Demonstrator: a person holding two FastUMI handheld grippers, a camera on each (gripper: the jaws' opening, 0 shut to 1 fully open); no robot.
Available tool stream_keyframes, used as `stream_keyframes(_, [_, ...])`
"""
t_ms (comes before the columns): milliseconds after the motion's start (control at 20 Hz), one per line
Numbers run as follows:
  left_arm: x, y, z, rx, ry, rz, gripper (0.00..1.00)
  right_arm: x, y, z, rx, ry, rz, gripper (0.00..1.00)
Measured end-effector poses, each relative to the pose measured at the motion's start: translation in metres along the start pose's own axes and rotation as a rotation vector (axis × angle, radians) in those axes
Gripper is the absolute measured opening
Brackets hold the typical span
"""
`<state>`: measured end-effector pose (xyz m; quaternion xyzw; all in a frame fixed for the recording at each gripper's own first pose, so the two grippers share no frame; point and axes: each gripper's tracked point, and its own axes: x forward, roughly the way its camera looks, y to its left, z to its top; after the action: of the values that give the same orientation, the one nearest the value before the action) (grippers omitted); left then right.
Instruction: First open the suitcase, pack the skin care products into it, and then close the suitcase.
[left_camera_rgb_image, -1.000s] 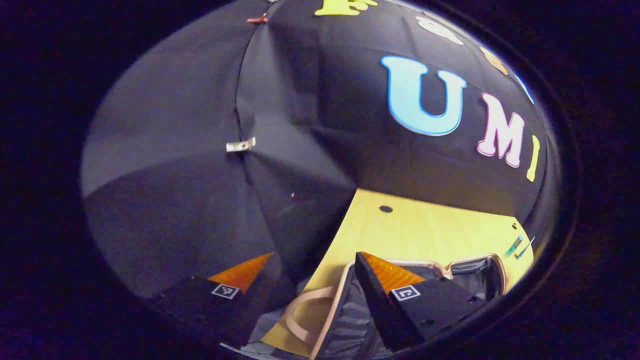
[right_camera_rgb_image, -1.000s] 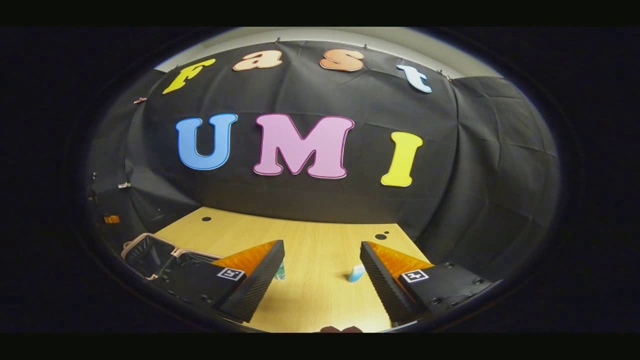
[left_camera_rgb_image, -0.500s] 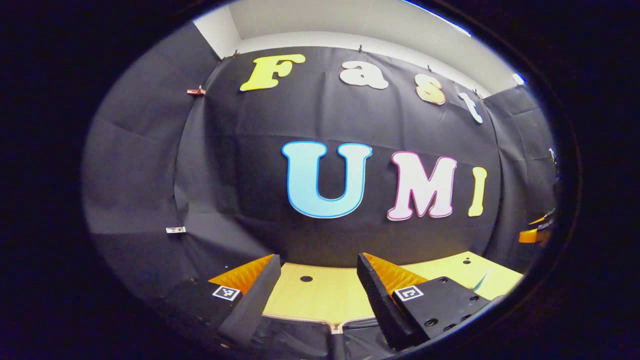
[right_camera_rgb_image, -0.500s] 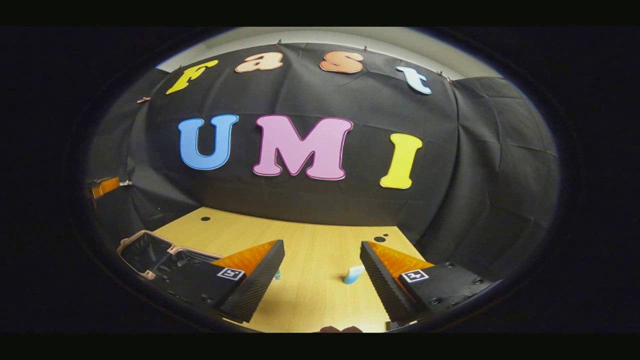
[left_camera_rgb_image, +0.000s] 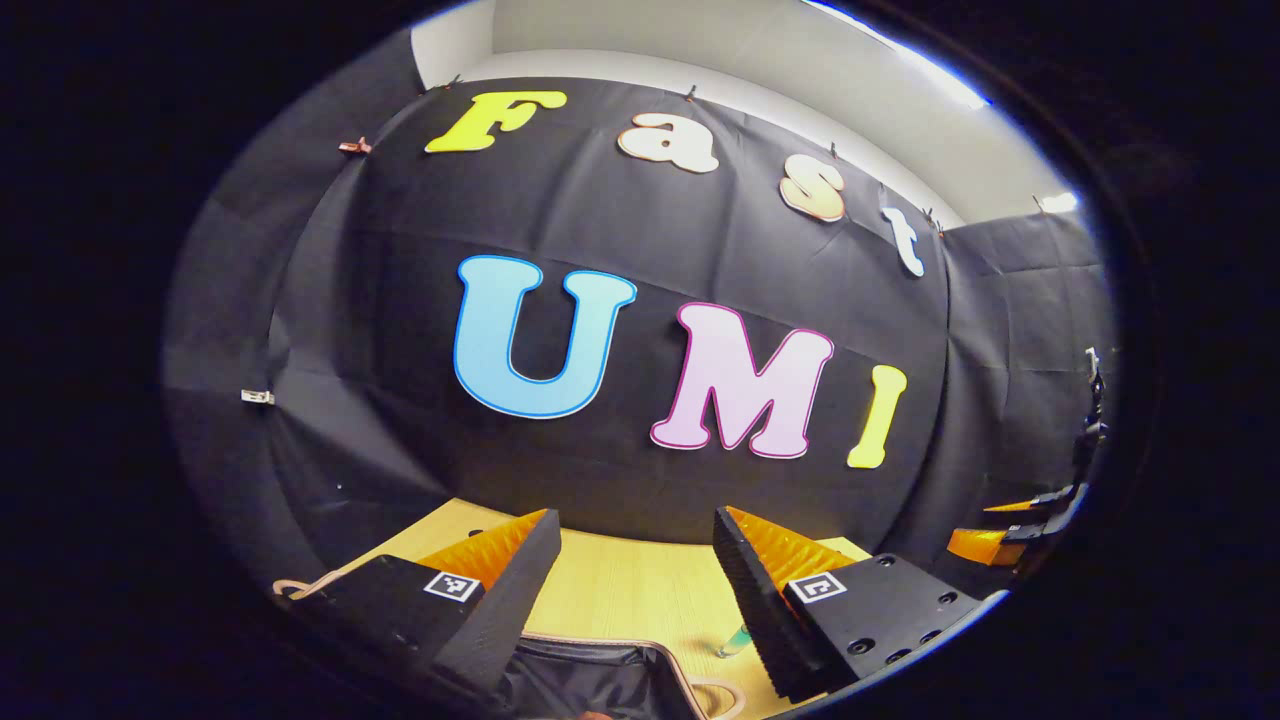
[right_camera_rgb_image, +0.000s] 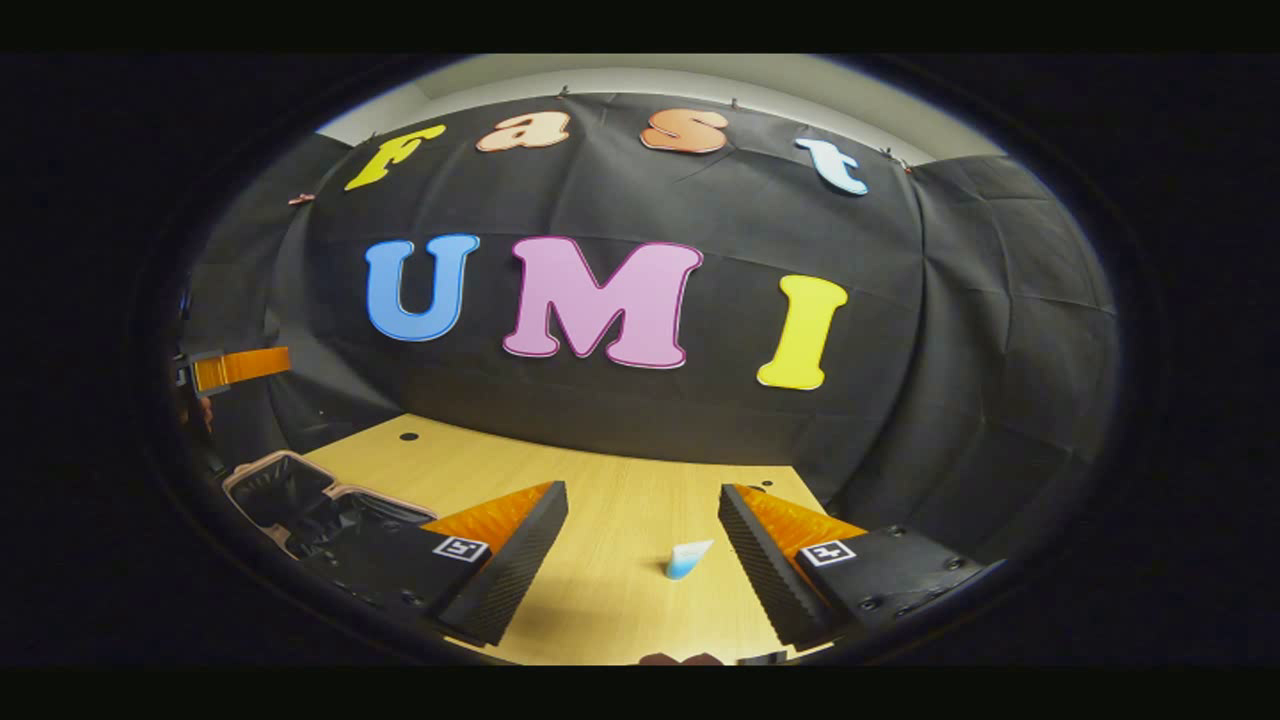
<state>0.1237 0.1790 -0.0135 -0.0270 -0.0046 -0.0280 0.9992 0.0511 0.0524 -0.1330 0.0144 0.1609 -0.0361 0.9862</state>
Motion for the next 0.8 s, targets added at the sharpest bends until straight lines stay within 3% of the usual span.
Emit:
stream_keyframes(350, [0.031,-0.099,-0.1,0.099,0.202,-0.133,0.96,0.032,-0.022,-0.029,0.028,0.065,0.047,0.97])
stream_keyframes(500, [0.047,-0.122,-0.158,0.085,0.354,-0.145,0.96,0.046,-0.027,-0.033,0.026,0.07,0.084,0.97])
stream_keyframes(800, [0.088,-0.152,-0.254,0.113,0.458,-0.147,0.97,0.07,-0.034,-0.059,-0.009,0.101,0.183,0.97])
